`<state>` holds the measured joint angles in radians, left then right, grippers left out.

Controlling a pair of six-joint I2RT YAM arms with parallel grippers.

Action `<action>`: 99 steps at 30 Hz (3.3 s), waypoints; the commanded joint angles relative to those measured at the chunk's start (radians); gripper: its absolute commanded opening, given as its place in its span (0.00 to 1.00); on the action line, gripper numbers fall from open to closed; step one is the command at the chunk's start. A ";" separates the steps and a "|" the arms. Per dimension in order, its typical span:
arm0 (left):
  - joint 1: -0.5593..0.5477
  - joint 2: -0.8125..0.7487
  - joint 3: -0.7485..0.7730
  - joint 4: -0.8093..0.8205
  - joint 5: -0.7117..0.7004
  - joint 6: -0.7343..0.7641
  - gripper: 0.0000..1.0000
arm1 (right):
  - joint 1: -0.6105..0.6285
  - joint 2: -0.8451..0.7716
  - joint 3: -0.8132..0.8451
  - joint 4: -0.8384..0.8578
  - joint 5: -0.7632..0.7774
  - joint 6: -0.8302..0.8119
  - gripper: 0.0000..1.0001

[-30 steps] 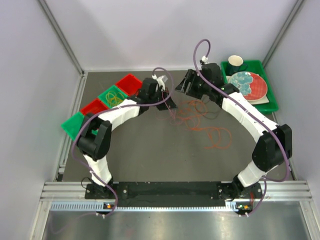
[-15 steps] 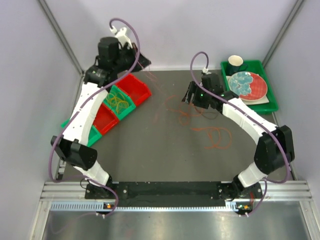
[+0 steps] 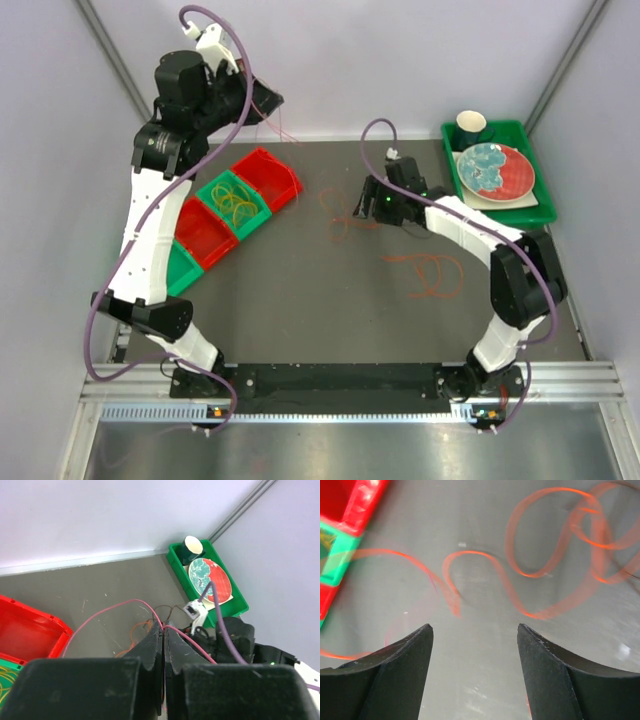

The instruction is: Untangle the cables

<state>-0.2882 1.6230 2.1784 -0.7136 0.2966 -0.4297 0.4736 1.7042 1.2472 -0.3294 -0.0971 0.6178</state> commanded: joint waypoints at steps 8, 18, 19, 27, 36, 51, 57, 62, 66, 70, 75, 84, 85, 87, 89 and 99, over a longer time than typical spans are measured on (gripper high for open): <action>0.004 -0.028 0.029 0.009 0.032 -0.027 0.00 | 0.097 0.227 0.231 0.060 0.054 -0.119 0.66; 0.012 -0.070 -0.015 -0.041 -0.121 0.037 0.00 | 0.097 0.192 0.152 0.049 0.140 -0.101 0.64; 0.015 -0.099 -0.038 -0.037 -0.143 0.042 0.00 | 0.099 0.184 0.124 0.053 0.143 -0.093 0.64; 0.047 -0.143 -0.124 -0.076 -0.333 0.072 0.00 | 0.096 0.101 0.031 0.079 0.166 -0.066 0.64; 0.106 -0.183 -0.107 -0.124 -0.479 0.091 0.00 | 0.089 0.069 0.034 0.079 0.140 -0.058 0.64; 0.309 -0.166 -0.293 -0.006 -0.430 0.074 0.00 | 0.088 0.054 -0.006 0.079 0.138 -0.052 0.64; 0.388 -0.213 -0.379 0.022 -0.410 0.055 0.00 | 0.085 0.063 -0.006 0.084 0.131 -0.050 0.64; 0.403 -0.219 -0.459 0.062 -0.390 0.039 0.00 | 0.085 0.072 -0.003 0.089 0.114 -0.047 0.64; 0.406 -0.198 -0.502 0.098 -0.424 0.032 0.00 | 0.085 0.066 -0.014 0.085 0.117 -0.044 0.64; 0.406 -0.198 -0.508 0.082 -0.528 0.010 0.00 | 0.085 0.066 -0.028 0.093 0.114 -0.041 0.64; 0.432 -0.278 -0.508 0.063 -0.544 0.042 0.00 | 0.085 0.093 -0.015 0.099 0.102 -0.030 0.64; 0.434 -0.333 -0.459 0.040 -0.495 0.040 0.00 | 0.086 0.080 -0.017 0.098 0.077 -0.020 0.63; 0.434 -0.331 -0.448 0.033 -0.498 0.037 0.00 | 0.085 0.077 -0.019 0.098 0.079 -0.020 0.63; 0.432 -0.341 -0.448 0.034 -0.496 0.037 0.00 | 0.085 0.075 -0.022 0.098 0.077 -0.018 0.63; 0.434 -0.345 -0.450 0.032 -0.491 0.042 0.00 | 0.086 0.071 -0.025 0.101 0.076 -0.015 0.63; 0.432 -0.313 -0.618 0.114 -0.456 0.026 0.00 | 0.086 0.066 -0.035 0.099 0.071 -0.012 0.63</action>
<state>0.1425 1.2995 1.6310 -0.6727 -0.1753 -0.3943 0.5648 1.8095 1.2171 -0.2687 -0.0246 0.5987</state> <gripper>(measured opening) 0.012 0.634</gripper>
